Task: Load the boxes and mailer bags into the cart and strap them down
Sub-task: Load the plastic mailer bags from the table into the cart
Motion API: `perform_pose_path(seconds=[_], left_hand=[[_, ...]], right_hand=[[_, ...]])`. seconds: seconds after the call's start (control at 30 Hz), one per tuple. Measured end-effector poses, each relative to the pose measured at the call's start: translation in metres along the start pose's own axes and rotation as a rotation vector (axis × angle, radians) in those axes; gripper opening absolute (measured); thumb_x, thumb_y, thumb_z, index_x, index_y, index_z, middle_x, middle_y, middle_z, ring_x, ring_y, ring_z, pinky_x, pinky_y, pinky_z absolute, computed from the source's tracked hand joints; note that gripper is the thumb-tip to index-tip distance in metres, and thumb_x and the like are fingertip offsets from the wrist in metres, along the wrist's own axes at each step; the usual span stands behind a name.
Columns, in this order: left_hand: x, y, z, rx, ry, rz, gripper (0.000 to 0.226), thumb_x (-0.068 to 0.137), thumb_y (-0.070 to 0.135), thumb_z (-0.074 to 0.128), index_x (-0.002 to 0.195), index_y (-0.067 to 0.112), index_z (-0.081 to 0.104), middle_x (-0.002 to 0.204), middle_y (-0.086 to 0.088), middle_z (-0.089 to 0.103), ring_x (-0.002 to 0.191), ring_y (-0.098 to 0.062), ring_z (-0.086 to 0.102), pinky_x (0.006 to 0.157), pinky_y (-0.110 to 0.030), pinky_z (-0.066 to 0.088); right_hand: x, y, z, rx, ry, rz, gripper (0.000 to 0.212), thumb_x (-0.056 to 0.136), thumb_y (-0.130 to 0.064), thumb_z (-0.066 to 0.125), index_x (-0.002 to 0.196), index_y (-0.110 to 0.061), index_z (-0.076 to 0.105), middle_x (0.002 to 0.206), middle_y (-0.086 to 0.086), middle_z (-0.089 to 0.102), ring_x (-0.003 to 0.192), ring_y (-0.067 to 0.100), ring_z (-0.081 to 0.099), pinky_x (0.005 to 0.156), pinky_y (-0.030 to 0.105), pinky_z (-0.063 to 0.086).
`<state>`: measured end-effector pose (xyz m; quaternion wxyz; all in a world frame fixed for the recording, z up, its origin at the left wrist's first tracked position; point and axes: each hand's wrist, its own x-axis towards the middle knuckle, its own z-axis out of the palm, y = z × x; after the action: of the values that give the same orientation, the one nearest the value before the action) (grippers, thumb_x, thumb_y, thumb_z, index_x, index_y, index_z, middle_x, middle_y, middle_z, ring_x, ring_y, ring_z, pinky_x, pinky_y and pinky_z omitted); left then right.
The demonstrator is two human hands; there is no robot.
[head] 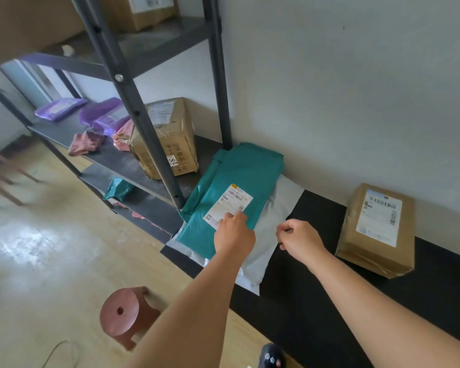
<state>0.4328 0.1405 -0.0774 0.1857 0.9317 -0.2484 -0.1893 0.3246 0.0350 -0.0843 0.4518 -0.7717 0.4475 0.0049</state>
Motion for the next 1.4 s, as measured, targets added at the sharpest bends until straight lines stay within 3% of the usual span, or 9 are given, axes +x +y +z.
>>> perform_pose_path(seconds=[0.23, 0.4, 0.67, 1.0, 1.2, 1.4], left_hand=[[0.052, -0.002, -0.016, -0.023, 0.016, -0.047, 0.047, 0.089, 0.017, 0.052, 0.136, 0.021, 0.047, 0.135, -0.006, 0.043, 0.125, -0.026, 0.04, 0.092, -0.039, 0.04], [0.084, -0.008, -0.02, -0.023, -0.028, -0.064, 0.05, 0.087, 0.033, 0.059, 0.133, 0.018, 0.045, 0.131, -0.008, 0.043, 0.124, -0.029, 0.04, 0.094, -0.039, 0.042], [0.134, -0.027, -0.033, 0.031, -0.034, -0.075, 0.07, 0.086, 0.046, 0.06, 0.144, 0.022, 0.03, 0.143, -0.006, 0.034, 0.132, -0.026, 0.032, 0.097, -0.044, 0.046], [0.152, -0.039, -0.029, 0.091, -0.071, -0.022, 0.091, 0.083, 0.063, 0.059, 0.15, 0.021, 0.015, 0.142, -0.009, 0.036, 0.13, -0.027, 0.034, 0.093, -0.039, 0.044], [0.153, -0.041, -0.028, 0.088, -0.007, 0.022, 0.086, 0.082, 0.065, 0.057, 0.147, 0.021, 0.021, 0.136, -0.008, 0.04, 0.124, -0.027, 0.04, 0.096, -0.039, 0.043], [0.148, -0.033, -0.025, 0.002, 0.065, 0.152, 0.083, 0.082, 0.063, 0.056, 0.147, 0.023, 0.022, 0.135, -0.004, 0.041, 0.126, -0.023, 0.037, 0.093, -0.036, 0.042]], right_hand=[[0.035, -0.021, 0.002, 0.108, -0.024, 0.091, 0.036, 0.092, -0.024, 0.059, 0.127, -0.018, 0.057, 0.118, 0.004, 0.063, 0.106, 0.022, 0.063, 0.093, 0.043, 0.054], [0.054, -0.032, 0.013, 0.14, -0.009, 0.154, 0.041, 0.093, -0.026, 0.059, 0.133, -0.018, 0.053, 0.122, 0.004, 0.062, 0.109, 0.022, 0.062, 0.096, 0.043, 0.052], [0.078, -0.055, 0.036, 0.234, 0.037, 0.254, 0.037, 0.094, -0.023, 0.06, 0.13, -0.015, 0.054, 0.103, 0.004, 0.068, 0.09, 0.019, 0.069, 0.086, 0.04, 0.056], [0.088, -0.067, 0.05, 0.263, 0.081, 0.323, 0.049, 0.091, -0.028, 0.065, 0.136, -0.015, 0.049, 0.125, 0.006, 0.061, 0.104, 0.024, 0.065, 0.092, 0.045, 0.054], [0.087, -0.07, 0.059, 0.393, 0.095, 0.33, 0.051, 0.089, -0.024, 0.07, 0.134, -0.016, 0.049, 0.111, 0.0, 0.063, 0.089, 0.018, 0.067, 0.073, 0.035, 0.06], [0.08, -0.065, 0.055, 0.388, 0.164, 0.333, 0.038, 0.092, -0.028, 0.067, 0.127, -0.016, 0.055, 0.099, -0.009, 0.062, 0.085, 0.01, 0.064, 0.072, 0.027, 0.053]])
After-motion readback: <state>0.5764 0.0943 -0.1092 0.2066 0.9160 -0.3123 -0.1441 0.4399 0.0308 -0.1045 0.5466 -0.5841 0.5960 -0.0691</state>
